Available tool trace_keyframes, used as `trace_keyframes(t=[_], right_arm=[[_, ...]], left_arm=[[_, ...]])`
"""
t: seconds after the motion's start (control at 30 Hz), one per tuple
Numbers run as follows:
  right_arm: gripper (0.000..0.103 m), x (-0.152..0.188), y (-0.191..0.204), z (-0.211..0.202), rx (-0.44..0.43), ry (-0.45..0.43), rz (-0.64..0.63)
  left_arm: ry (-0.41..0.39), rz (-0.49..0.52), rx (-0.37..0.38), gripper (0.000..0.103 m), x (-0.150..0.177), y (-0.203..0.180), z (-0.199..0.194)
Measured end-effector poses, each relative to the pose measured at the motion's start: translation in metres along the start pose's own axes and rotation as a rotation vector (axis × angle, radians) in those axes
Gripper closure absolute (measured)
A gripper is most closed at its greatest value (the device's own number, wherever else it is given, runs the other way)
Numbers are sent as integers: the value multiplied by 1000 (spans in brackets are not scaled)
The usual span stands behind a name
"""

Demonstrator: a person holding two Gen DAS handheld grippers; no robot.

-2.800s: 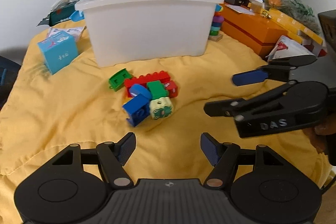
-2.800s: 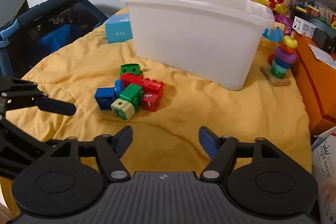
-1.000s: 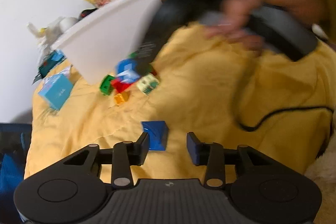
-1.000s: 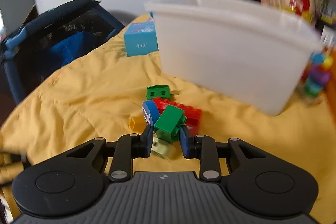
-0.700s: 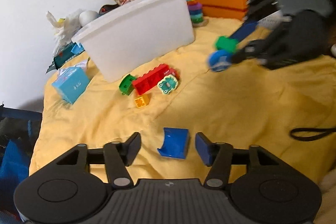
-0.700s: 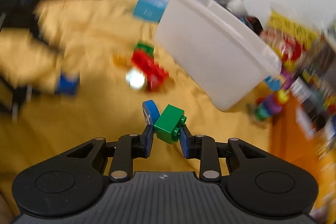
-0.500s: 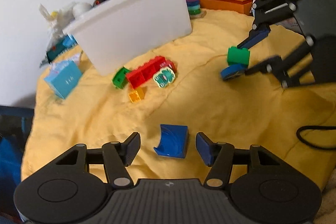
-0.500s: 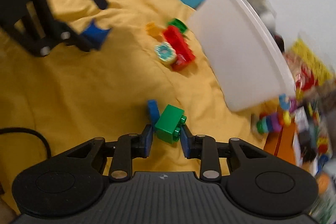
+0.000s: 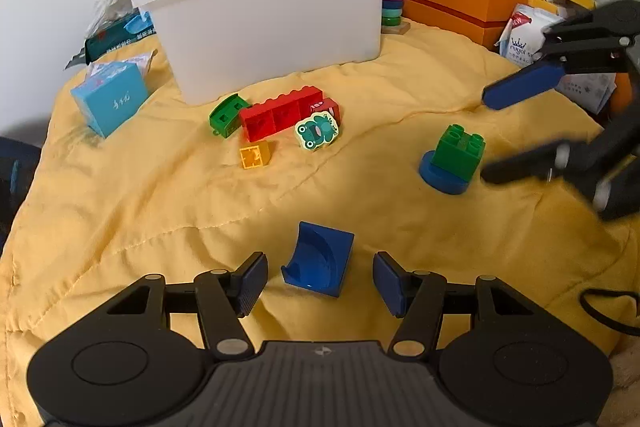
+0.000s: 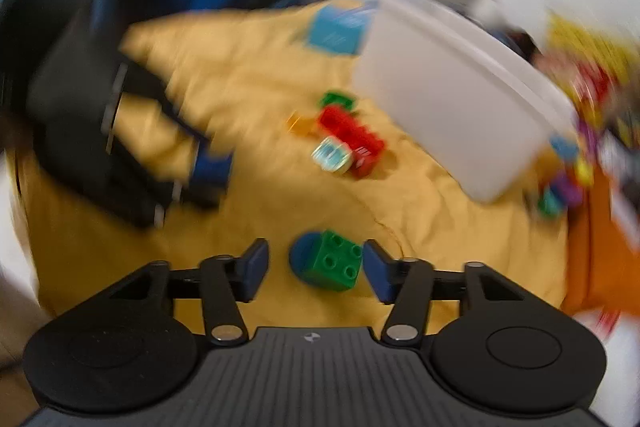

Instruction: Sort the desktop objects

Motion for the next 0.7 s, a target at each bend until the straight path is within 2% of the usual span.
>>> trace_keyframes(t=[0.07, 0.17, 0.3, 0.37, 0.43, 0.5, 0.6, 0.7], right_arm=[[45, 2, -18, 0, 10, -33, 131], [45, 7, -37, 13, 48, -16, 201], [45, 6, -37, 24, -32, -25, 285], [45, 6, -31, 27, -54, -21, 288], [48, 10, -26, 29, -52, 5, 278], [48, 11, -24, 26, -39, -1, 266], [48, 4, -18, 18, -32, -44, 222], [49, -3, -14, 19, 16, -41, 123]], left_arm=[[2, -2, 2, 41, 0, 0, 1], [0, -9, 10, 41, -1, 1, 3], [3, -48, 26, 41, -5, 2, 8], [6, -67, 34, 44, -5, 3, 9], [9, -82, 45, 56, -5, 4, 11], [4, -92, 42, 61, -6, 6, 10], [5, -114, 54, 62, -6, 8, 10], [5, -111, 54, 62, -6, 8, 10]])
Point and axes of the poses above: each gripper's, at about its wrist camera, not at the fingertips, and z roughly the way its jaws point, y to its left, x to its underside, the point moved 9 cm from there along z, roughly the way its jaws point, and after that the axes turned 10 degrees about -x, right-handed, at the moved point
